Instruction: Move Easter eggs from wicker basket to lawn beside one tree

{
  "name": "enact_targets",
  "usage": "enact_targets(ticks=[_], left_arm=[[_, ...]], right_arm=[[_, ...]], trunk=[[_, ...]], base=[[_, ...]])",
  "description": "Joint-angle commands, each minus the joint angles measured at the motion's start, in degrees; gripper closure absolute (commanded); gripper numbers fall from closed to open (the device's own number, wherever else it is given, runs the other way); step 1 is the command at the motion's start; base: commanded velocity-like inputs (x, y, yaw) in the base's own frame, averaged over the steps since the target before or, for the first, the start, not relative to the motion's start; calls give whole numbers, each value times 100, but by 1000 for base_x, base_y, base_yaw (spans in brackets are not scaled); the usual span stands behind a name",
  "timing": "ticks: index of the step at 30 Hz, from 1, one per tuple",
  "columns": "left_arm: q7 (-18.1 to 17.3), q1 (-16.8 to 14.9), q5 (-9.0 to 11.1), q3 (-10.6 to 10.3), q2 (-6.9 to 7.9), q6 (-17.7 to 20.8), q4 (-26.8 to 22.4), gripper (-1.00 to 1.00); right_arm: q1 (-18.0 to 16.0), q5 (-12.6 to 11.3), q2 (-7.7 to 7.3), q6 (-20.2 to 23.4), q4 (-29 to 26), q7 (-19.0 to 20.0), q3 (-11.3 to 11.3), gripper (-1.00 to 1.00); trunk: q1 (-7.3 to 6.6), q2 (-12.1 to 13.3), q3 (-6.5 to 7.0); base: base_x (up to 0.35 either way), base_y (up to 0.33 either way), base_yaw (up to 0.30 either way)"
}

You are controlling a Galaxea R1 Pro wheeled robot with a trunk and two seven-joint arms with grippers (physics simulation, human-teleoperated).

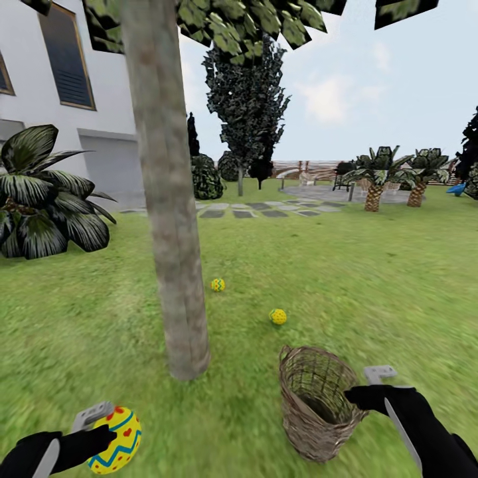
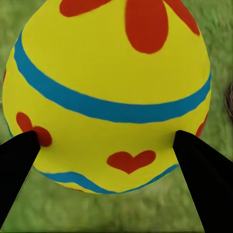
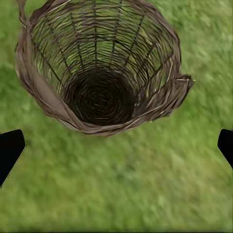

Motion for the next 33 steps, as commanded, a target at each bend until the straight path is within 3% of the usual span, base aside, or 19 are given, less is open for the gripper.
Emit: enact_targets(ticks=[1, 13, 17, 19, 28, 33], left_arm=[[-34, -4, -19, -1, -3, 23, 4, 100], [-44, -4, -1, -44, -4, 10, -178, 100], [-44, -4, -1, -351, -5, 9, -218, 100], [-44, -4, -1, -404, -12, 7, -187, 100], [-42, -4, -2, -420, -37, 10, -142, 100], [-36, -4, -1, -664, -75, -1, 90, 100]], right_arm=[[-3, 15, 1, 30, -9, 28, -9, -100], [-4, 15, 11, 30, -9, 18, 8, -100], [-2, 15, -4, 30, -9, 18, -17, -100], [-3, 18, -8, 33, -9, 18, -149, -100], [-3, 15, -14, 43, -10, 23, -217, -100], [-4, 7, -70, 43, -9, 22, -220, -100]], trunk=[[-1, -4, -6], [-1, -4, -6], [-1, -4, -6], [-1, -4, -6], [-1, -4, -6], [-1, -4, -6]], base=[[157, 193, 0], [168, 279, 0], [94, 306, 0], [113, 262, -4], [97, 118, -251], [35, 26, -280]])
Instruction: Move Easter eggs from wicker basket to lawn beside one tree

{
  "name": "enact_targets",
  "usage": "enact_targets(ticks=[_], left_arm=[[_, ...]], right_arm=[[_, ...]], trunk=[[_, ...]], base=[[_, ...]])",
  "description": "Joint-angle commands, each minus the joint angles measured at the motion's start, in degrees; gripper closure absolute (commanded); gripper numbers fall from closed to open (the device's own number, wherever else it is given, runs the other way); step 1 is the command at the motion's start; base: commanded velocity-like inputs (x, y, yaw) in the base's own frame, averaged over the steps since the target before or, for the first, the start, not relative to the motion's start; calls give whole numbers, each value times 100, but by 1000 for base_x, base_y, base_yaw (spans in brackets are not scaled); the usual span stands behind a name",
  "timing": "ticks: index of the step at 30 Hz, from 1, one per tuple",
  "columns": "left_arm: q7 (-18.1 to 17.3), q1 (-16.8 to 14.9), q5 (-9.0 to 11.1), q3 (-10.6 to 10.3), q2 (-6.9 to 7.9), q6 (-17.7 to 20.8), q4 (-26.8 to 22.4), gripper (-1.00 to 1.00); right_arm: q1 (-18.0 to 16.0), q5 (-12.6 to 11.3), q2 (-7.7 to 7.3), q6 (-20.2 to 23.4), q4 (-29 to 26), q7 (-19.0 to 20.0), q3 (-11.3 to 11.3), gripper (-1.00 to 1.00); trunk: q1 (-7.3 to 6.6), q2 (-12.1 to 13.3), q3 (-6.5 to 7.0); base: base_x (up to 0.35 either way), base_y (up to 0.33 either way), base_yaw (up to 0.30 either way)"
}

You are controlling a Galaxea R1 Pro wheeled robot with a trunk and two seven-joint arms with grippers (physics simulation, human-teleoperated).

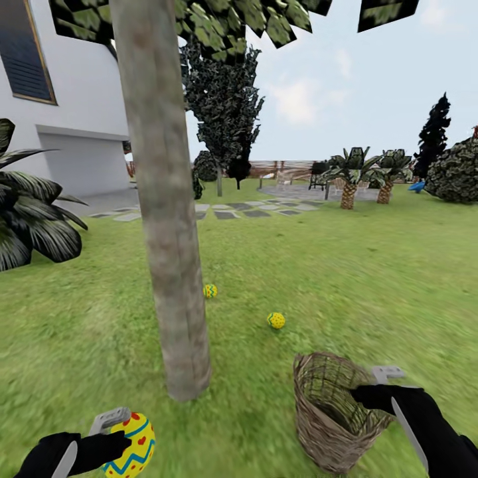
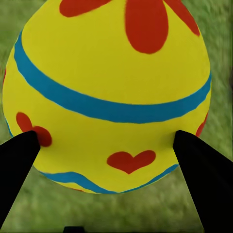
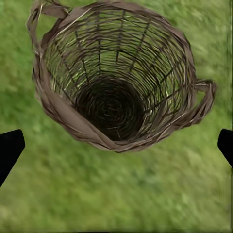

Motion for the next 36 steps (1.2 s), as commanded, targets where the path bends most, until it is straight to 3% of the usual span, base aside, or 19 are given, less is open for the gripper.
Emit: enact_targets(ticks=[1, 7, 8, 11, 14, 19, 24, 36], left_arm=[[-31, -2, -14, 4, -1, 29, 2, 100], [-40, -2, 18, 26, 14, 28, 2, 100], [-40, -2, 19, 46, 13, 28, -1, 100], [-40, -2, 21, 56, 15, 28, -11, 100], [-40, -2, 27, 64, 16, 28, -41, 100], [-33, -2, 13, 57, 27, 28, -66, 100], [-27, -2, 2, 62, 44, 28, -47, 100], [39, -8, -37, 15, 4, 94, 109, 100]], right_arm=[[-4, 15, -7, 25, -4, 30, -4, -100], [-2, 21, -26, 27, -7, 25, -7, -100], [-3, 16, -103, 31, -17, 30, -7, -100], [-2, -8, -180, 450, -351, 51, -24, -100], [-5, 267, -168, 619, -850, 57, -29, -100], [-2, 332, -165, 613, -908, 41, -135, -100], [-6, 359, -163, 596, -910, 26, -666, -100], [-3, 368, -157, 610, -916, 25, -719, -100]], trunk=[[0, -3, -6], [0, -3, -7], [0, -3, -12], [0, -3, -17], [0, -3, -18], [109, -204, -107], [219, -404, -197], [483, -886, -413]], base=[[3, 2, -281], [1, 0, -280], [0, 0, -224], [0, 0, -64], [0, 0, -5], [0, 0, 0], [0, 0, 0], [0, 0, 0]])
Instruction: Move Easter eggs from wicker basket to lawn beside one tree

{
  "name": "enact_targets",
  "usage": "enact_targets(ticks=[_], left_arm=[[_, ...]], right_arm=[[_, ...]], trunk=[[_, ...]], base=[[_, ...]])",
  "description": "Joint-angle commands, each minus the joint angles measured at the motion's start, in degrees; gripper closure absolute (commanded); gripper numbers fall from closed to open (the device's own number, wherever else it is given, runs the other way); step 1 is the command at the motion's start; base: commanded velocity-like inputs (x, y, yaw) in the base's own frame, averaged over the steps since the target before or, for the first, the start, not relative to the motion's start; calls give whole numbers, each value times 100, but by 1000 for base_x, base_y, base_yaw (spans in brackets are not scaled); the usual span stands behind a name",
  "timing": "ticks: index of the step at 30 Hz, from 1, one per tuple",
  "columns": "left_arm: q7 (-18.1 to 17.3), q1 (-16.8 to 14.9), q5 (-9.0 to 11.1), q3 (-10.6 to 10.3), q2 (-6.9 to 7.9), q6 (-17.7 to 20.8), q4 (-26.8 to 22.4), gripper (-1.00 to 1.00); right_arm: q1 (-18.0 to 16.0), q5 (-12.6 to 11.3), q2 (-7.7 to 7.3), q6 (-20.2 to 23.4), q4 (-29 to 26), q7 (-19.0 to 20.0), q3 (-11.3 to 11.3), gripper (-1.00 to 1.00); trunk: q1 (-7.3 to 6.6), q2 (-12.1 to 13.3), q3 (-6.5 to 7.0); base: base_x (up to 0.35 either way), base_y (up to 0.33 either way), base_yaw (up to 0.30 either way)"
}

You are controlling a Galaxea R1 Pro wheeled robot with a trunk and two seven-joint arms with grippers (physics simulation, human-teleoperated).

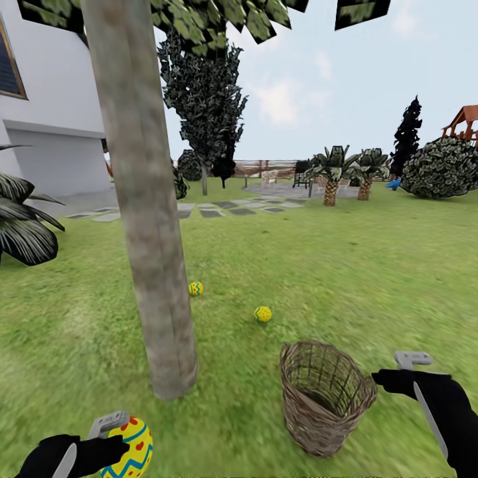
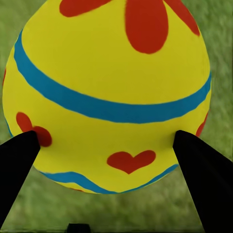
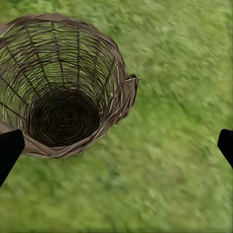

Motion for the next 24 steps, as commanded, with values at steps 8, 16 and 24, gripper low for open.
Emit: enact_targets(ticks=[8, 16, 24], left_arm=[[-16, -75, -63, -7, -374, 50, 438, 100], [-27, -85, -947, -40, -1063, 470, -5, 100], [-32, -85, -975, -28, -1070, 510, -83, 100]], right_arm=[[-4, 55, 25, 32, -72, 48, 4, -100], [-4, 64, 10, 59, -66, 51, 11, -100], [-3, 64, 52, 58, -33, 48, 36, -100]], trunk=[[176, -325, -150], [351, -646, -294], [527, -967, -438]], base=[[0, 0, 0], [0, 0, 0], [0, 0, 0]])
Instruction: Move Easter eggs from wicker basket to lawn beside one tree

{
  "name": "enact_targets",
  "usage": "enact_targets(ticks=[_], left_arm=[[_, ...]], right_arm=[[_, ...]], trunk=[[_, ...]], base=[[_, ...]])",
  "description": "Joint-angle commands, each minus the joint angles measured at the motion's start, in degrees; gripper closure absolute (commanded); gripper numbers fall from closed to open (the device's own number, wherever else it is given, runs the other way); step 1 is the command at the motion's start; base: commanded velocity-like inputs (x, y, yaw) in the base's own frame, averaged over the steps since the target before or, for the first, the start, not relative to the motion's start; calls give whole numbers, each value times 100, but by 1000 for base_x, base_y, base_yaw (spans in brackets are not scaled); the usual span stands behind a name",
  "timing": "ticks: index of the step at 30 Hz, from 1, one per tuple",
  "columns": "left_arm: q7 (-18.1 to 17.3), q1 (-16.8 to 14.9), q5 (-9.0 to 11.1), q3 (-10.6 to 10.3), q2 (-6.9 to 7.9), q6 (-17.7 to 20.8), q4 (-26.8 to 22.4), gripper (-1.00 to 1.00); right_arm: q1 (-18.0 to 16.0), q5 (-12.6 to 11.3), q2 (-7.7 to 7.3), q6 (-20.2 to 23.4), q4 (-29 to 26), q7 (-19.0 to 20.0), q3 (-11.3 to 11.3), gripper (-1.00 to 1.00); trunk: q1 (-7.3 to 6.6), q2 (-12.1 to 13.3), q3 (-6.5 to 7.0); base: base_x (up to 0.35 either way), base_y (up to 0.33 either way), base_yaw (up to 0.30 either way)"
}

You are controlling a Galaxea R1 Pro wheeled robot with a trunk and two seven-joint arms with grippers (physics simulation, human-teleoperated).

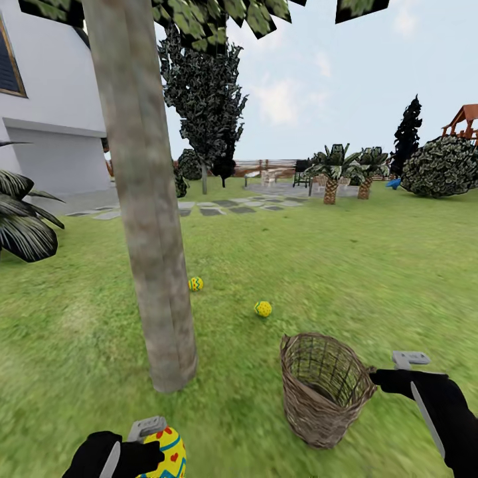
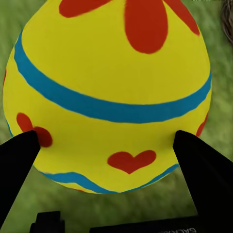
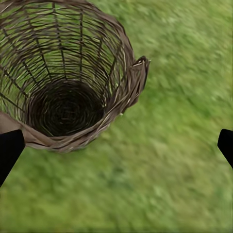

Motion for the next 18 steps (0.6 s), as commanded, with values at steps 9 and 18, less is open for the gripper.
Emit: enact_targets(ticks=[9, 18], left_arm=[[16, -3, 46, 22, -6, 32, 30, 100], [36, -3, 54, 3, -14, 16, 91, 100]], right_arm=[[-5, 50, -5, 23, -7, 48, -9, -100], [-5, 41, -62, -200, -388, 37, -52, -100]], trunk=[[198, -365, -168], [395, -726, -330]], base=[[0, 0, 0], [0, 0, 0]])
